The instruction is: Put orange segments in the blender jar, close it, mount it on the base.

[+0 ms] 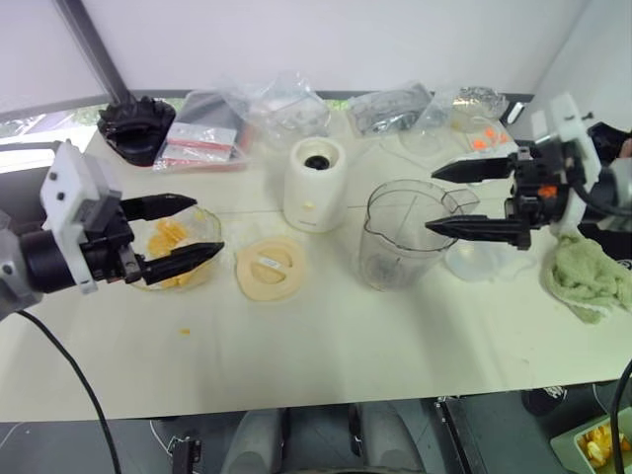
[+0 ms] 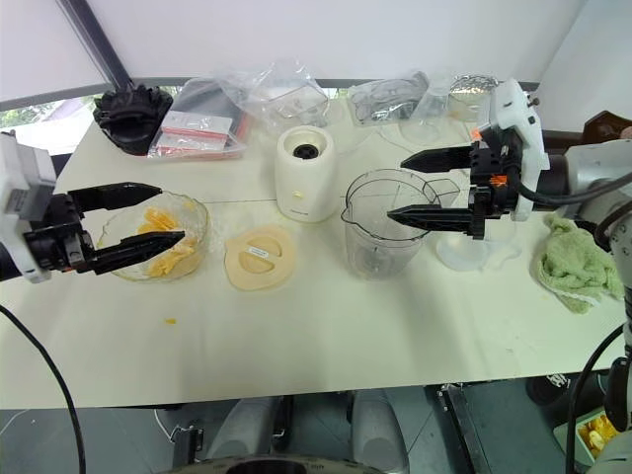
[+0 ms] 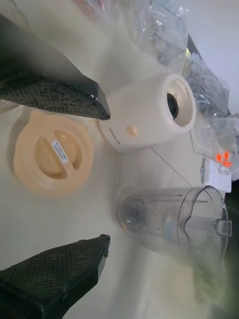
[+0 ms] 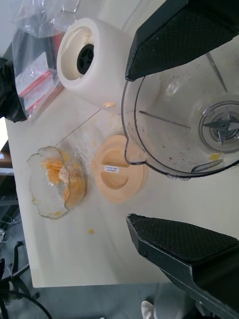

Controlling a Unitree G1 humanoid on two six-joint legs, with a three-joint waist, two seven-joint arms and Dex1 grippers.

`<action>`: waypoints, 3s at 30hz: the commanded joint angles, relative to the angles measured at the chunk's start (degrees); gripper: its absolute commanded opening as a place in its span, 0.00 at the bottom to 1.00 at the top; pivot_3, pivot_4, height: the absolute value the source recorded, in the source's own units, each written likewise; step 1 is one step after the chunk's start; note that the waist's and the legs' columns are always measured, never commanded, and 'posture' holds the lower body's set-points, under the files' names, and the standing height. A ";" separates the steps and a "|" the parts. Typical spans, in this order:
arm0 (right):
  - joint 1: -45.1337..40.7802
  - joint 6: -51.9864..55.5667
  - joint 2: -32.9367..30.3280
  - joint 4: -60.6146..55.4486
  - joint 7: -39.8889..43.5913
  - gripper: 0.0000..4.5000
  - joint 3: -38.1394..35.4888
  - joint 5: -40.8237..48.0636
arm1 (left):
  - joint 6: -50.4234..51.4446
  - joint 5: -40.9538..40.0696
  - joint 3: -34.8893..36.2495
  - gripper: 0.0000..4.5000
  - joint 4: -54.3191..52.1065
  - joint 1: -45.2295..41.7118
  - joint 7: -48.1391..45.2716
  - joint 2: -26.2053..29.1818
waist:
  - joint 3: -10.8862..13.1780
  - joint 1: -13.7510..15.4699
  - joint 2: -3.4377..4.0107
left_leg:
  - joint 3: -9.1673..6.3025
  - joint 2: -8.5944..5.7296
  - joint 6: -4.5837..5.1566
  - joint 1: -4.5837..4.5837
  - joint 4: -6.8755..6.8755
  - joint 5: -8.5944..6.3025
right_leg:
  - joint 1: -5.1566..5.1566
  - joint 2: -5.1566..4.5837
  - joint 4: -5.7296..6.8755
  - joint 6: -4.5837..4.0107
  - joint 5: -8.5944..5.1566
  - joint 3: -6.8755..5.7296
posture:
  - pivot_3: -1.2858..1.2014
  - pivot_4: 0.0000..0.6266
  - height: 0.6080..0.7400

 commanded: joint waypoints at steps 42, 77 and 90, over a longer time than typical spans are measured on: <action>-3.70 -0.23 7.68 -2.02 -1.55 0.99 2.14 -1.46 | 10.77 24.92 -11.71 0.85 16.00 -9.29 32.97 -7.21 | 0.01 0.15 -0.02 | -0.03 -0.02 0.00 0.02 -0.03 0.00 | 0.00 0.01 0.05 0.19 0.12 0.00 | 0.52 0.24 1.00; -6.82 5.14 8.14 -5.30 -6.26 0.99 2.08 0.56 | 28.99 40.69 -16.16 0.85 33.72 -33.41 40.39 -26.07 | 0.03 0.19 -0.19 | -0.54 -0.46 -0.10 -0.07 0.11 0.06 | 0.01 -0.14 0.16 0.38 0.24 -0.11 | 0.52 0.24 1.00; -5.11 5.47 6.81 -6.45 -6.64 0.99 0.13 1.11 | 9.47 45.42 -0.14 0.85 41.95 -36.78 58.83 -48.71 | 0.02 0.38 -0.21 | -0.58 -0.50 -0.11 -0.08 0.12 0.06 | 0.01 -0.26 0.14 0.51 0.32 -0.11 | 0.52 0.24 1.00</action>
